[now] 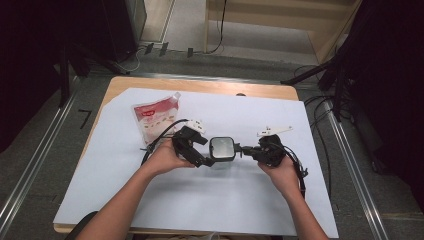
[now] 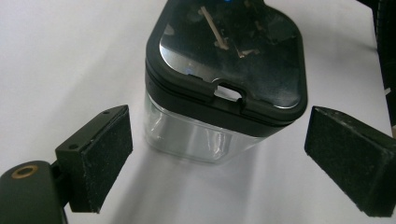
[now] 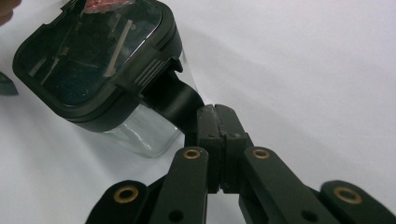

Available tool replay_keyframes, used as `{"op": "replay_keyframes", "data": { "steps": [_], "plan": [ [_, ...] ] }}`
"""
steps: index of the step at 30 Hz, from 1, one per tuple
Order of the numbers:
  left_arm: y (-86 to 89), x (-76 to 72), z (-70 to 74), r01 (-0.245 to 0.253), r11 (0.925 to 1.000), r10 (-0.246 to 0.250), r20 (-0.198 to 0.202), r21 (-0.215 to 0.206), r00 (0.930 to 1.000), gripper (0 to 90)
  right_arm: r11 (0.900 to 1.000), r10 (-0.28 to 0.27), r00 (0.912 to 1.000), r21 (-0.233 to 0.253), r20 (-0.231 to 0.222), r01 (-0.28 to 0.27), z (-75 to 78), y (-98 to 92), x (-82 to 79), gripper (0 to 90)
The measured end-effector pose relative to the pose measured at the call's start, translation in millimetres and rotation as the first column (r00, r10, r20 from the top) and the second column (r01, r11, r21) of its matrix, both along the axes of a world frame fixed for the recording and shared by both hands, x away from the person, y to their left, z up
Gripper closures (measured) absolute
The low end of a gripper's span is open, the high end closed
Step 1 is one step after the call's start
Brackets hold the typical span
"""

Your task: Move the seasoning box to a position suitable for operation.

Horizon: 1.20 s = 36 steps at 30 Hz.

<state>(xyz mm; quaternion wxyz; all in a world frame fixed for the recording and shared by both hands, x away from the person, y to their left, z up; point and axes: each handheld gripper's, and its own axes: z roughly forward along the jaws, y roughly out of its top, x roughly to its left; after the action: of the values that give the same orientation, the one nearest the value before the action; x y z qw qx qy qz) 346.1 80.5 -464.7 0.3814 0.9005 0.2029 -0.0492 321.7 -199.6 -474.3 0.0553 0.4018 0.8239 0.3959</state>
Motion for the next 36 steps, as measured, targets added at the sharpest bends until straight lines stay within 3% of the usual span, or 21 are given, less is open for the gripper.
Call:
{"op": "replay_keyframes", "data": {
  "steps": [7,19,24,36],
  "plan": [
    [-9.2,1.6,-3.0,0.012,0.9999,-0.012,0.015,0.012,0.9998,9.0,1.0,-0.009,1.0,-0.004,0.0,0.009,-0.8,0.4,-0.7,90.0],
    [-14.5,4.2,-4.1,0.03,0.9995,-0.029,0.038,-0.015,0.9988,12.7,1.0,-0.023,0.9997,-0.006,0.008,0.023,-2.4,1.4,-3.6,90.0],
    [-17.0,2.1,-1.6,0.035,0.9994,-0.035,0.079,0.001,0.9963,13.6,1.0,-0.028,0.9995,-0.007,0.011,0.028,-2.5,1.7,-4.3,90.0],
    [-18.8,0.5,5.6,0.046,0.998,-0.051,0.114,0.045,0.9922,15.5,0.999,-0.035,0.9993,-0.003,0.012,0.035,-2.2,2.2,-4.6,90.0]
  ]
}}
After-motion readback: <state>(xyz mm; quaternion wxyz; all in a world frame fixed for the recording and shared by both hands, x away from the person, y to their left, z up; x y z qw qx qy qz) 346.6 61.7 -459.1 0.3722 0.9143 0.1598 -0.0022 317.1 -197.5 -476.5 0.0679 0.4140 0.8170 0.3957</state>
